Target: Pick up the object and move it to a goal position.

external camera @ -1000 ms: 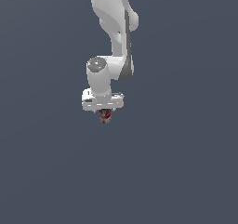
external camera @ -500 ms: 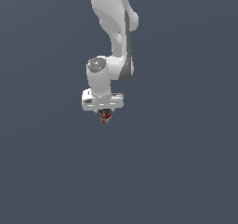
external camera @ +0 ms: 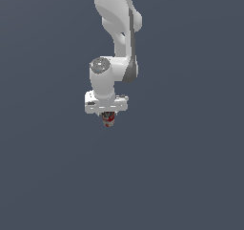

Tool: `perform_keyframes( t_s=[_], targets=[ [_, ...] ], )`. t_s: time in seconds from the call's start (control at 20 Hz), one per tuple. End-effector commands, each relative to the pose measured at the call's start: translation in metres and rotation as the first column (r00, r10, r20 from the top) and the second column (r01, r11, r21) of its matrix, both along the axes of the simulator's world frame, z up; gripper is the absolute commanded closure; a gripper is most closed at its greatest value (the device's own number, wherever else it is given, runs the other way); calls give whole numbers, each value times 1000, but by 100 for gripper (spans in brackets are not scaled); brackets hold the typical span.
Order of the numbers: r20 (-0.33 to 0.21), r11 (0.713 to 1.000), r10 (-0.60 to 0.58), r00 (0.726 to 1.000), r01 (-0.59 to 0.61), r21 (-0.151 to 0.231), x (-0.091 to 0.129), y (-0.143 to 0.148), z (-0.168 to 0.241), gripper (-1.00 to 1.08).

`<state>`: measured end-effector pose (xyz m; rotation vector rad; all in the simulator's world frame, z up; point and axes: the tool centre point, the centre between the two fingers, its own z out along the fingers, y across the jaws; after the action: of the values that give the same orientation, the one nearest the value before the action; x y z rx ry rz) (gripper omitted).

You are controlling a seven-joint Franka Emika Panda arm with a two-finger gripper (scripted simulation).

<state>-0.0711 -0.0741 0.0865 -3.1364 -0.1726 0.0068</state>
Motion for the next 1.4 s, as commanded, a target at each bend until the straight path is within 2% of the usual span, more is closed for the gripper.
perform_keyframes(
  t_s=[0.0, 0.35, 1.35],
  targets=[
    [4, 1000, 1, 1000, -1, 0, 6, 4, 10, 108],
    [4, 1000, 0, 1000, 0, -1, 29, 23, 49, 108],
    [4, 1000, 0, 1000, 0, -1, 119, 92, 193, 108]
  ],
)
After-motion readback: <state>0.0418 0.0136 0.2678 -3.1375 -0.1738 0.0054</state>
